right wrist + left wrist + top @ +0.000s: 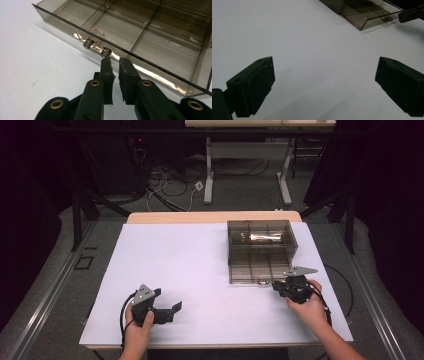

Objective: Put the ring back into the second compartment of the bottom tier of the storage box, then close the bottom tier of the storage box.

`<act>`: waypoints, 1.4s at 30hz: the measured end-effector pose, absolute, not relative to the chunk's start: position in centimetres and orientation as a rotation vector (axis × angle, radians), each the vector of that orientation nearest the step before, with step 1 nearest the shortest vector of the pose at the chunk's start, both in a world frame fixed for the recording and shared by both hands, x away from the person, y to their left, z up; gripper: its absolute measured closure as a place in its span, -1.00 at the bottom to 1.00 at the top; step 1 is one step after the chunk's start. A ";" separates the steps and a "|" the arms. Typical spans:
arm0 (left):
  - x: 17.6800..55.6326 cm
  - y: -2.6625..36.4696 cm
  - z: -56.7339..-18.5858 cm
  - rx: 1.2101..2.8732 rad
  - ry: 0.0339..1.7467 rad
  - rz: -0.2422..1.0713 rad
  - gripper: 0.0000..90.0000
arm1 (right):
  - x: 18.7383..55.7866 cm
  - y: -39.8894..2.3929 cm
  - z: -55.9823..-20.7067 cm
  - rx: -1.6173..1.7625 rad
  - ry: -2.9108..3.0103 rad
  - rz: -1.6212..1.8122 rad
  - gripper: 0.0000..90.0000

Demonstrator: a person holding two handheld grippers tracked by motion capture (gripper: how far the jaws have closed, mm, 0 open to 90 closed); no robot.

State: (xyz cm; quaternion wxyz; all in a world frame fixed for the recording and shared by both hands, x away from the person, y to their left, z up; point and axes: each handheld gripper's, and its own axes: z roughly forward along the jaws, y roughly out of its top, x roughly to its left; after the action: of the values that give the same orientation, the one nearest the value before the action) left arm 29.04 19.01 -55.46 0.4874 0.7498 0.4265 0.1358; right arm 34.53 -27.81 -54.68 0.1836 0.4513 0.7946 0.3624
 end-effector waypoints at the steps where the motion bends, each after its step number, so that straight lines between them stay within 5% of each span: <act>1: 29.0 19.0 -55.5 1.824 1.037 0.331 -0.94 | 34.6 -27.8 -54.7 1.277 2.241 1.023 0.86; 8: 29.0 19.0 -55.5 1.823 1.036 0.332 -0.94 | 35.2 -27.8 -55.2 1.298 2.242 0.993 1.00; 42: 29.1 19.0 -55.5 1.831 1.034 0.334 -0.94 | 36.0 -27.2 -55.7 1.346 2.272 1.006 1.00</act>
State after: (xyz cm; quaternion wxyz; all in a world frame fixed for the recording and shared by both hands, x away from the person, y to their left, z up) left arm 29.09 19.03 -55.50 0.4848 0.7522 0.4248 0.1370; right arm 35.97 -27.17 -55.73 0.1573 0.4705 0.7939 0.3515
